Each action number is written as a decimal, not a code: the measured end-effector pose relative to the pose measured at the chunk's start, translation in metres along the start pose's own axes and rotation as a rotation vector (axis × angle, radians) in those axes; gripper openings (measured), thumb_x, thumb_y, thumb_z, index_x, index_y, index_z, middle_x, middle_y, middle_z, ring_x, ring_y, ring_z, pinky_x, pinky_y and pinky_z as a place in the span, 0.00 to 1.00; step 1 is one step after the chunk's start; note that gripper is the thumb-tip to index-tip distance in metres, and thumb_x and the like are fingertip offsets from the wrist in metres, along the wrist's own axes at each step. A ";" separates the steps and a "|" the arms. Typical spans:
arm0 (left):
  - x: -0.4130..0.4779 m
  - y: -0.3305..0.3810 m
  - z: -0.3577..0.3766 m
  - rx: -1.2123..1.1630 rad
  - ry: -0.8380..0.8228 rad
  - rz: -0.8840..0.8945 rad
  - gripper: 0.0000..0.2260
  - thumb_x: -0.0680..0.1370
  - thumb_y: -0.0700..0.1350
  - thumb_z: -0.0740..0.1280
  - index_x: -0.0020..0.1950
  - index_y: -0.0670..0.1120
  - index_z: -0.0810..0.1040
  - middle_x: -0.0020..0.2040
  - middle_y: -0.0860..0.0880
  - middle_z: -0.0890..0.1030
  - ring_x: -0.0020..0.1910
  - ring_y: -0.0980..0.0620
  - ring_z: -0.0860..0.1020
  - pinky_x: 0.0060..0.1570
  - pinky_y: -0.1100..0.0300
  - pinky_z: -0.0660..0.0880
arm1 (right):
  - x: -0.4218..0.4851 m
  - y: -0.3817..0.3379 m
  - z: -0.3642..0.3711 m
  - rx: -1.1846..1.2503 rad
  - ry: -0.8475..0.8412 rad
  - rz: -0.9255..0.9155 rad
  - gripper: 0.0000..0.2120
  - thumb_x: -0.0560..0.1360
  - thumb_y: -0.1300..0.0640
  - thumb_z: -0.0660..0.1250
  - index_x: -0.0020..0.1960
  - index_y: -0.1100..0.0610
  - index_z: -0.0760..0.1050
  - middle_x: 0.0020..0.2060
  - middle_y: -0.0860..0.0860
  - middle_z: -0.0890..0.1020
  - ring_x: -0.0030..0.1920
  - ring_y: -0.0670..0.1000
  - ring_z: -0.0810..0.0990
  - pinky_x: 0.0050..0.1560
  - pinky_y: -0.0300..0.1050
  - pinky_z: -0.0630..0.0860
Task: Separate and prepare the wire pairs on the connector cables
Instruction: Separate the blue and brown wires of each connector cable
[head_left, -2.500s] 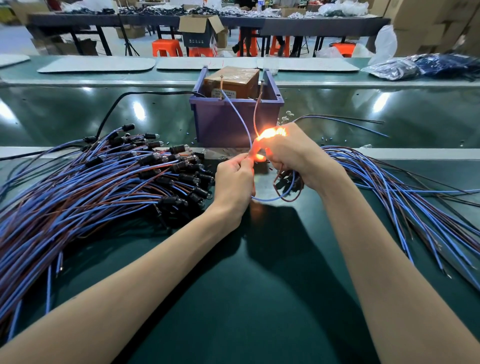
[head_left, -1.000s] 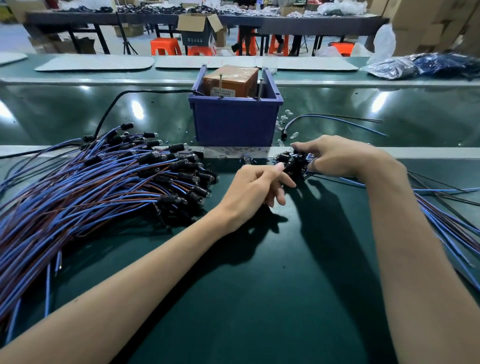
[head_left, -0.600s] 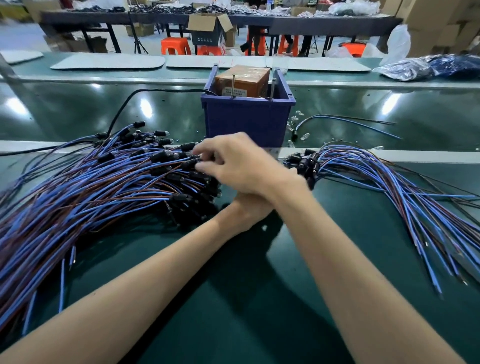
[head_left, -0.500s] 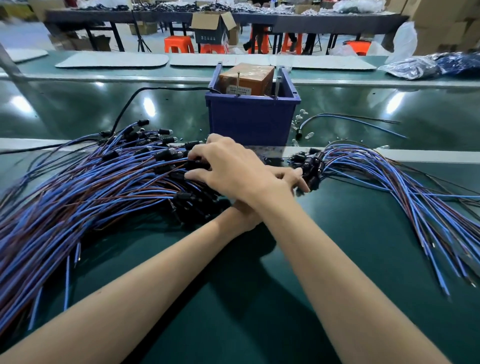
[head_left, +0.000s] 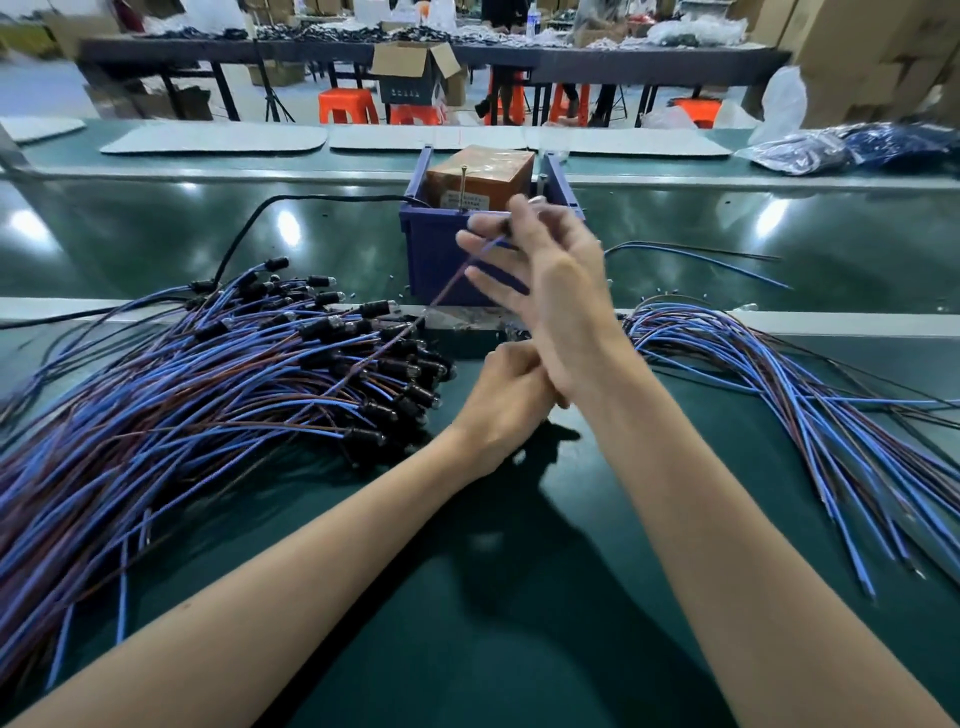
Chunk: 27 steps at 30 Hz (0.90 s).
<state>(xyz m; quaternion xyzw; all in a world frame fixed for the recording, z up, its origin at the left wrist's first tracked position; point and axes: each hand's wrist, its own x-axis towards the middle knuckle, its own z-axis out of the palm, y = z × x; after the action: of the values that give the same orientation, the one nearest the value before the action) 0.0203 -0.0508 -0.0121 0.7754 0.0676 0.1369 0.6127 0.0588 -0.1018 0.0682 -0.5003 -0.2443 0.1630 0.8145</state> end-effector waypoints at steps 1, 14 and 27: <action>0.001 0.004 0.002 -0.062 0.030 0.023 0.15 0.81 0.41 0.58 0.37 0.53 0.74 0.27 0.57 0.77 0.28 0.57 0.72 0.33 0.62 0.72 | 0.002 -0.005 -0.006 0.109 0.049 -0.002 0.05 0.82 0.56 0.58 0.51 0.58 0.68 0.43 0.54 0.83 0.46 0.53 0.84 0.51 0.52 0.81; 0.004 0.014 -0.001 -0.394 0.085 -0.043 0.15 0.84 0.44 0.47 0.52 0.50 0.73 0.34 0.51 0.83 0.24 0.53 0.76 0.25 0.66 0.68 | 0.011 -0.023 -0.082 -0.934 0.305 -0.035 0.17 0.80 0.48 0.62 0.34 0.52 0.75 0.27 0.46 0.74 0.30 0.44 0.72 0.34 0.37 0.68; 0.008 0.009 0.004 -0.245 0.293 0.027 0.13 0.84 0.45 0.54 0.41 0.47 0.71 0.34 0.54 0.76 0.24 0.60 0.75 0.24 0.68 0.69 | 0.013 -0.017 -0.081 -0.965 -0.082 0.184 0.10 0.76 0.48 0.68 0.42 0.53 0.83 0.35 0.47 0.83 0.27 0.41 0.73 0.27 0.32 0.66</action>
<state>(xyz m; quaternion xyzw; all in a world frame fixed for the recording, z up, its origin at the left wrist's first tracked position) 0.0285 -0.0543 -0.0036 0.6677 0.1283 0.2639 0.6842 0.1151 -0.1627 0.0560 -0.8332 -0.2787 0.1220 0.4617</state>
